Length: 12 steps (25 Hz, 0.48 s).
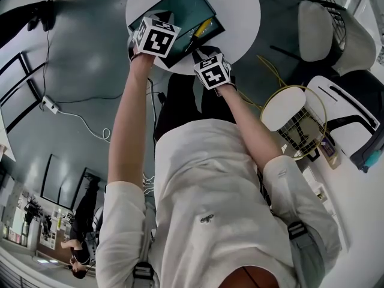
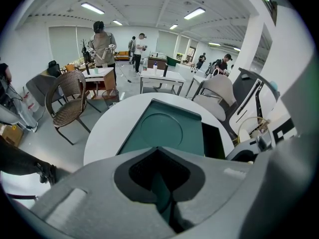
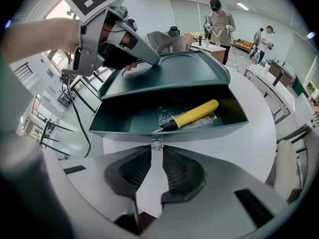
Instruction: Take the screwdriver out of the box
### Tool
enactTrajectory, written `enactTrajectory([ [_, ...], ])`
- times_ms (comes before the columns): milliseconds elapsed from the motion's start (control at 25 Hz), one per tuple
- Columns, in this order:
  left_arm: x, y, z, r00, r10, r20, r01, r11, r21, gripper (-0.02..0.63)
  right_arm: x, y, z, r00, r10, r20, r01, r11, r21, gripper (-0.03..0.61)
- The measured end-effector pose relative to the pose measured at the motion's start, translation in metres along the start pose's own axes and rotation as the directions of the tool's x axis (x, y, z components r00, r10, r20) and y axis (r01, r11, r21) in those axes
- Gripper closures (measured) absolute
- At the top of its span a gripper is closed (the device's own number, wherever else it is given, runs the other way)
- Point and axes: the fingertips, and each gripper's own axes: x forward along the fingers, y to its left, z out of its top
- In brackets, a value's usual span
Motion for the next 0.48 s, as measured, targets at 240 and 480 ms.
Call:
enactTrajectory([
  [240,0.000,-0.003,0.001,1.000,-0.002,-0.009,0.002,1.000,0.002,0.604,-0.002,0.000,-0.023,0.999,-0.010,-0.053,0.009,1.000,-0.008,0.571],
  [480,0.000,0.001,0.001,1.000,-0.001,-0.006,0.001,1.000,0.004,0.604,-0.005,0.001,-0.022,0.999,-0.008,-0.035,0.009,1.000,0.016,0.524],
])
